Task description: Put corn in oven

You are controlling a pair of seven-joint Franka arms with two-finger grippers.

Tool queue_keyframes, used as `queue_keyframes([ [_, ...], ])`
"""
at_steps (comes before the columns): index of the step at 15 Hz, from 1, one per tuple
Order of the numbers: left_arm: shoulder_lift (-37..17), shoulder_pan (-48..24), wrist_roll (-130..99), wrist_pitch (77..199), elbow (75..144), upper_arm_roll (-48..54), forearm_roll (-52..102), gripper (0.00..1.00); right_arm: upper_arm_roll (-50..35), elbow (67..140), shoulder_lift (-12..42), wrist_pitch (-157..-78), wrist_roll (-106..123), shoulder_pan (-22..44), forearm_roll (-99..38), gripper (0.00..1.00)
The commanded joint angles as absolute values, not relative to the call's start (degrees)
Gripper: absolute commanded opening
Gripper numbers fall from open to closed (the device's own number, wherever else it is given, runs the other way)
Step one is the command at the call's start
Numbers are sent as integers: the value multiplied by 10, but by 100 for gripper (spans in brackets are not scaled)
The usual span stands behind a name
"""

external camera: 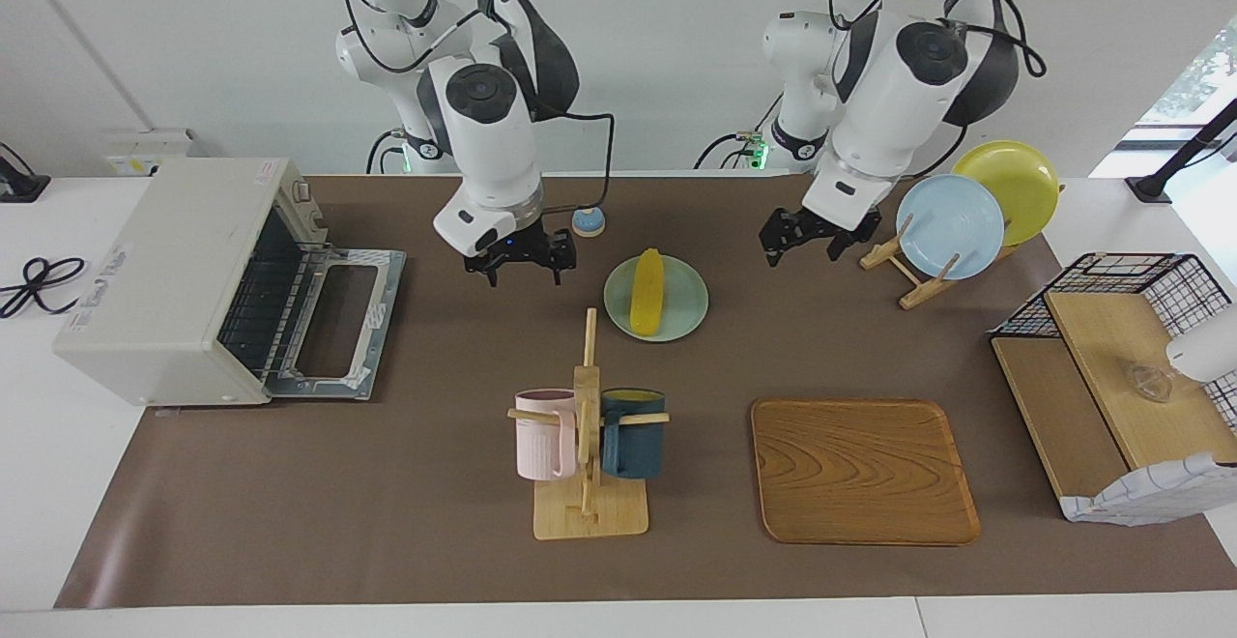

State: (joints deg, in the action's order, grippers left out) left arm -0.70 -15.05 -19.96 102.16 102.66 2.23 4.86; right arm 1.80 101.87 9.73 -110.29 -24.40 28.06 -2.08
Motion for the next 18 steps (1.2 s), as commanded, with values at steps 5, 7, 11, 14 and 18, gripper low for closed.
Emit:
queue_keyframes([
  [5,77,-78,-123,898,1026,29,37,100,20,905,186,-1070,-386,374,2,100],
  [7,85,-80,-132,862,1026,29,37,100,20,892,221,-1077,-445,409,9,100],
  [11,76,-98,-130,840,1025,21,39,100,16,891,239,-1118,-472,431,2,100],
  [14,31,-105,-127,839,953,5,42,100,4,891,247,-1132,-505,441,3,100],
  [18,6,-104,-123,845,916,4,38,100,4,890,285,-1194,-515,463,2,100],
])
